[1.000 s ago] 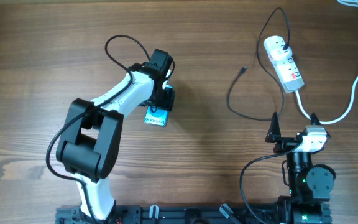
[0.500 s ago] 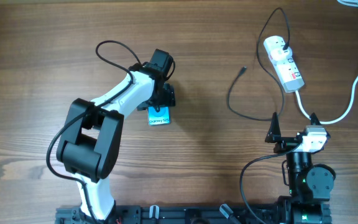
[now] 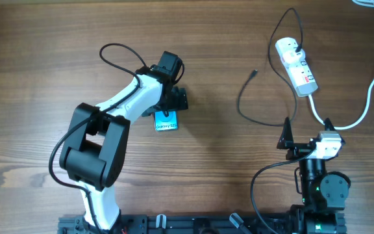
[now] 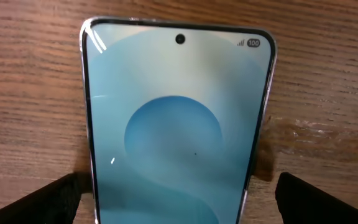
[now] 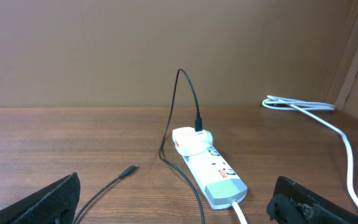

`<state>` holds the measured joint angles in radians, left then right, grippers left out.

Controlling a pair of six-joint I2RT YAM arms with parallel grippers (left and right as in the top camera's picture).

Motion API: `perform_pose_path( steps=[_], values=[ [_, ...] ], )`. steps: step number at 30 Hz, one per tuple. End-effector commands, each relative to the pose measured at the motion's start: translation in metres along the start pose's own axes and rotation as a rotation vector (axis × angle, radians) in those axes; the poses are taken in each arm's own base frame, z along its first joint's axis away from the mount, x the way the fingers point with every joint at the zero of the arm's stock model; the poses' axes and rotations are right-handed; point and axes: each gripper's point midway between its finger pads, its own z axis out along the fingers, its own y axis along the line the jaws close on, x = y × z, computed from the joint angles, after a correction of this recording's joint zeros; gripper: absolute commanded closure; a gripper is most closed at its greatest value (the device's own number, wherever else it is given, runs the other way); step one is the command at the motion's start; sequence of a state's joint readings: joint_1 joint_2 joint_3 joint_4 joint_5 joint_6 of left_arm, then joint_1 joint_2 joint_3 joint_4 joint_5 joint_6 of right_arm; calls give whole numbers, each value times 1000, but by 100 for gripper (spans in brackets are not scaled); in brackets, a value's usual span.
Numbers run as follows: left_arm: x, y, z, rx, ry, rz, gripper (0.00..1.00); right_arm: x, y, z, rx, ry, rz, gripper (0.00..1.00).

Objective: Plug charger to phone and switch on socket
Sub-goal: 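Close the left gripper on the phone's top edge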

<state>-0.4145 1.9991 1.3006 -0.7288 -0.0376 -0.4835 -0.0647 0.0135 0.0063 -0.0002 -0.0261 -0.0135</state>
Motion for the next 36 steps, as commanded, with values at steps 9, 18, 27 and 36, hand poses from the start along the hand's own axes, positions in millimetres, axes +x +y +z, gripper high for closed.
perform_pose_path(
  steps=[9, 18, 27, 36],
  values=[
    [13, 16, 26, -82, 49, 108, 0, -2, 1, -1, -7, -12, -13, 0],
    [24, 6, 35, -54, 88, 77, 20, -2, 1, -1, -7, -12, -13, 0],
    [38, 9, 43, -80, 139, 31, 28, -2, 1, -1, -7, -12, -13, 0],
    [46, 14, 41, -102, 174, 32, 10, -2, 1, -1, -7, -12, -13, 0]
  ],
)
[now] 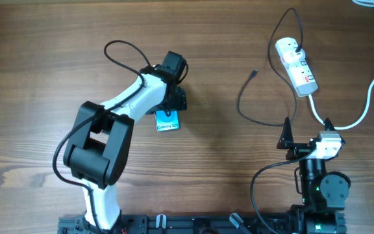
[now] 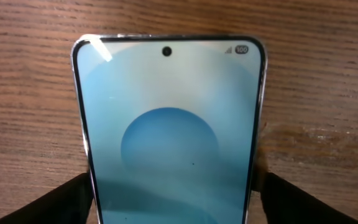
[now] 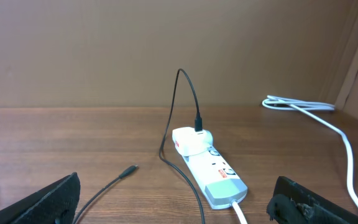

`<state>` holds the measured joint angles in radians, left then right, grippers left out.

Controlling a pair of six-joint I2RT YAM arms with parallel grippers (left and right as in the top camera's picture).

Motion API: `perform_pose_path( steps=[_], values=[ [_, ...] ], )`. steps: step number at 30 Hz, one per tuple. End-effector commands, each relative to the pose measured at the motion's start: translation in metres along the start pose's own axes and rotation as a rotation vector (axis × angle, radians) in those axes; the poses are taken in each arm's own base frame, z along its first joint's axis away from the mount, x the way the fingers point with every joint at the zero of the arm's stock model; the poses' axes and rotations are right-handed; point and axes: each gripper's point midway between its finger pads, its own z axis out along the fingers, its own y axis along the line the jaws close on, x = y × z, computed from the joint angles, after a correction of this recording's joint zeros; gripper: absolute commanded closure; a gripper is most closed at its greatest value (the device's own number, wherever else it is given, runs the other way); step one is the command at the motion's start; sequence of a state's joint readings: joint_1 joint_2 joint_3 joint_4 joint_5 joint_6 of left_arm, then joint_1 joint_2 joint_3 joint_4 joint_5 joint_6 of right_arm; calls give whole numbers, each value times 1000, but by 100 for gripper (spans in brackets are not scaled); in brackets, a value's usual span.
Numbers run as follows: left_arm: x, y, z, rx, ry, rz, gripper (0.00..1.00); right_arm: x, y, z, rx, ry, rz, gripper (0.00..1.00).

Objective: Plug charger to phone and switch on socket
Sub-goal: 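Close the left gripper on the phone's top edge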

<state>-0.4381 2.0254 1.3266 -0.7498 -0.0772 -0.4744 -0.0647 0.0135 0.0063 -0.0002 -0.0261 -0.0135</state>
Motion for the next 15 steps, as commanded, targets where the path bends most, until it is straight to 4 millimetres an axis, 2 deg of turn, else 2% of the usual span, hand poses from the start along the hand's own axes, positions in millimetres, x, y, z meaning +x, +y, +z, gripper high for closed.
perform_pose_path(
  steps=[1, 9, 15],
  values=[
    [47, 14, 38, -61, 182, 2, 10, -2, 1, -1, -7, -12, -13, 0],
    [52, 8, 37, -21, 210, -2, 17, -2, 1, -1, -7, -12, -13, 0],
    [52, 8, 37, -21, 210, -2, 30, -2, 1, -1, -7, -12, -13, 0]
  ],
)
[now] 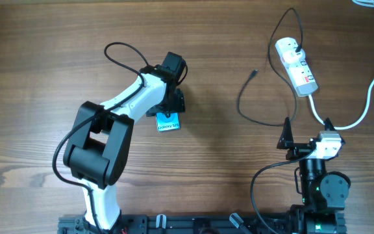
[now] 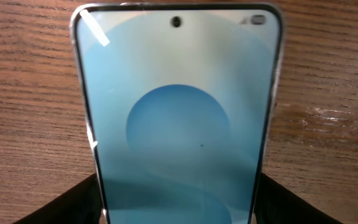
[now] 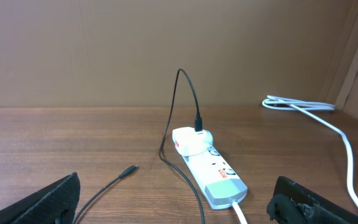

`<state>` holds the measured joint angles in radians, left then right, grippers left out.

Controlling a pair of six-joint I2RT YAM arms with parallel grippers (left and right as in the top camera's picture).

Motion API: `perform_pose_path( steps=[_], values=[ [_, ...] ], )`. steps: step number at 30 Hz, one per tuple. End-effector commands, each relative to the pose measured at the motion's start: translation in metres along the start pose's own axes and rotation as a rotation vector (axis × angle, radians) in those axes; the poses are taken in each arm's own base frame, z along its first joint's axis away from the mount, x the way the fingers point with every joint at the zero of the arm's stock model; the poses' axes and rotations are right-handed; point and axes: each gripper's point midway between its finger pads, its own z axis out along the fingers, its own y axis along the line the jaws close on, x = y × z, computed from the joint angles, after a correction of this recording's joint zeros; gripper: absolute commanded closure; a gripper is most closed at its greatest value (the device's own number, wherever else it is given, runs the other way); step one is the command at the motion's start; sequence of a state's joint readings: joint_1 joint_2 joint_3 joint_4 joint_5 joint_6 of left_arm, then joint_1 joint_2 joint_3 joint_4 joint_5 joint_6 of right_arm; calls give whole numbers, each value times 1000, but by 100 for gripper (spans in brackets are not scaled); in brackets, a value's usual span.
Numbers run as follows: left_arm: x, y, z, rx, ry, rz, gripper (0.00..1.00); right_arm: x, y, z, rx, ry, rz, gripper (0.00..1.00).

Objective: Plug charger to phone and switch on socket
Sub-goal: 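Close the left gripper on the phone's top edge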

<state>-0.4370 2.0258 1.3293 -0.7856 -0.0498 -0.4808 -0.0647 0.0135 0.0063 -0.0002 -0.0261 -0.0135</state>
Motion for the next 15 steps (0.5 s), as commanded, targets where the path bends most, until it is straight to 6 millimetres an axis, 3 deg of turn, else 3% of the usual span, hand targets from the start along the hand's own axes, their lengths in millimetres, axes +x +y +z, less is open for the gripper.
perform_pose_path(
  steps=[1, 5, 15],
  values=[
    [41, 8, 40, -28, 166, 2, 34, -2, 1, -1, -7, -12, -13, 0],
    [41, 8, 40, -28, 166, 2, 41, -2, 1, -1, -7, -12, -13, 0],
    [38, 9, 38, -30, 156, -2, 39, -2, 1, -1, -7, -12, -13, 0]
  ],
)
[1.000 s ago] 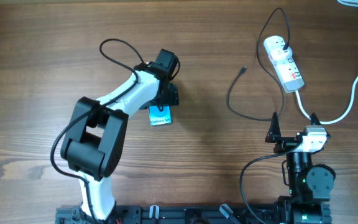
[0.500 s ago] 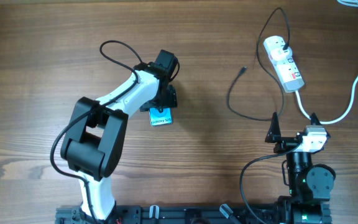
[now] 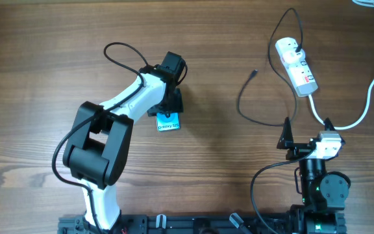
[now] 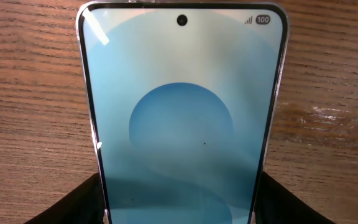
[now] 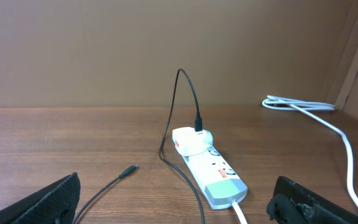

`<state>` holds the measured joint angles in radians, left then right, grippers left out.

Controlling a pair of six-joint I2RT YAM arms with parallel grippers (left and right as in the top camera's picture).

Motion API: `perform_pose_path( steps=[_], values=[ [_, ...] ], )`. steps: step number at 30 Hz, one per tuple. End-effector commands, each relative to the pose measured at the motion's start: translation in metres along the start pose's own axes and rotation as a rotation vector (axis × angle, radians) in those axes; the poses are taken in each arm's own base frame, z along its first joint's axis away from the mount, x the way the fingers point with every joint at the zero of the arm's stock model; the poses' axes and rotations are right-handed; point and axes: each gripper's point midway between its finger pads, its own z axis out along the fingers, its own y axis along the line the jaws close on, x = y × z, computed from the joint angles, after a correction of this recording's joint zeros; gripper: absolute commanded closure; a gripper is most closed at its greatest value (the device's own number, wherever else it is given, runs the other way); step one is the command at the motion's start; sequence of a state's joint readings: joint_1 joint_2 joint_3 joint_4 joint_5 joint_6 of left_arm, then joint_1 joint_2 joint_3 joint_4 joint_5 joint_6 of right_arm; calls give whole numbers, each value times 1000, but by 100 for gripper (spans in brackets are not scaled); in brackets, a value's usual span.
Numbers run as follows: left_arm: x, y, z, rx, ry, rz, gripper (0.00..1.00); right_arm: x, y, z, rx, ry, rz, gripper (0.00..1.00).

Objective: Plug charger to phone and switch on socket
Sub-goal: 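Close the left gripper on the phone's top edge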

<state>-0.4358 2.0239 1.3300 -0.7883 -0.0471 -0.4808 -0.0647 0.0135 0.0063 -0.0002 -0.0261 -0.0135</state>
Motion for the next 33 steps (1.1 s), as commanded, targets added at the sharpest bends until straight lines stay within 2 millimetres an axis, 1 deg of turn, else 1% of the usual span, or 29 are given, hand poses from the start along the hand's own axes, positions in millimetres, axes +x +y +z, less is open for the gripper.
perform_pose_path(
  steps=[1, 6, 13, 19, 26, 29, 33],
  values=[
    [36, 9, 38, -30, 152, -2, 40, -2, 1, -1, -7, -12, -13, 0],
    [26, 4, 31, -18, 131, -5, 40, -2, 1, -1, -7, -12, -13, 0],
    [12, -2, 16, -17, 115, -5, 41, -2, 1, -1, -7, -12, -12, 0],
    [8, -4, 10, -15, 111, -5, 42, -2, 1, -1, -7, -12, -13, 0],
    [8, -4, 7, -15, 111, -5, 43, -2, 1, -1, -7, -12, -13, 0],
    [6, -4, 1, -11, 96, -6, 43, -2, 1, -1, -7, -12, -13, 0],
    [-3, -2, -14, -17, 43, -6, 43, -2, 1, -1, -7, -12, -13, 0]
  ],
)
